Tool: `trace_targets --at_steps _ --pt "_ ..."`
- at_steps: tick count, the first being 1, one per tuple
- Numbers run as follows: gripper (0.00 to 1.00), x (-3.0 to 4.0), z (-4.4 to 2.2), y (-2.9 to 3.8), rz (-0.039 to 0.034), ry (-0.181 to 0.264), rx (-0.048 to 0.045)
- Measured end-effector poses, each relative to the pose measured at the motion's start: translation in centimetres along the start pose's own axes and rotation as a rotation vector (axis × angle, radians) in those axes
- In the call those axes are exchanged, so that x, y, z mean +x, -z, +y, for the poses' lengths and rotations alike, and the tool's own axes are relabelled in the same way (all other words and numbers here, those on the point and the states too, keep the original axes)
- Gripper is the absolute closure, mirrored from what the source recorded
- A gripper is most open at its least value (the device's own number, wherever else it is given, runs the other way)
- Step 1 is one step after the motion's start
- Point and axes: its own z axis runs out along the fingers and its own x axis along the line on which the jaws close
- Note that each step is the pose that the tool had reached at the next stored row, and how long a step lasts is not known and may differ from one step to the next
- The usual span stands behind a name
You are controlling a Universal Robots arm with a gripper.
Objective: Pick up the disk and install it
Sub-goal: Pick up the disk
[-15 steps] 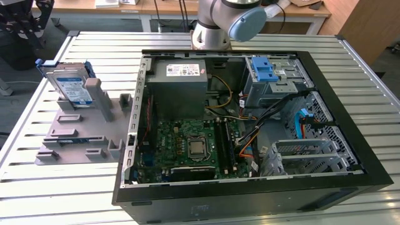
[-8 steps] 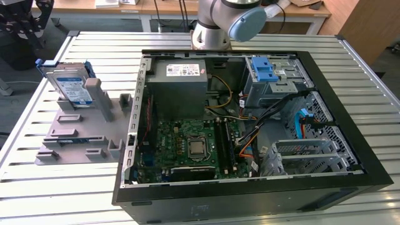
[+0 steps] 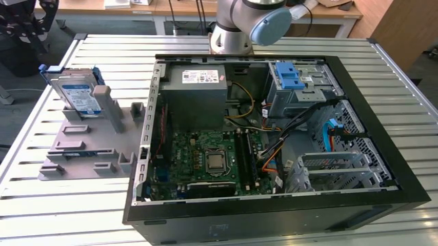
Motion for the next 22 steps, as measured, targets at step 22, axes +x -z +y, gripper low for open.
trace_targets --at_steps 22 --pt "0.89 0.0 0.0 -0.05 0.0061 0.215 -0.0008"
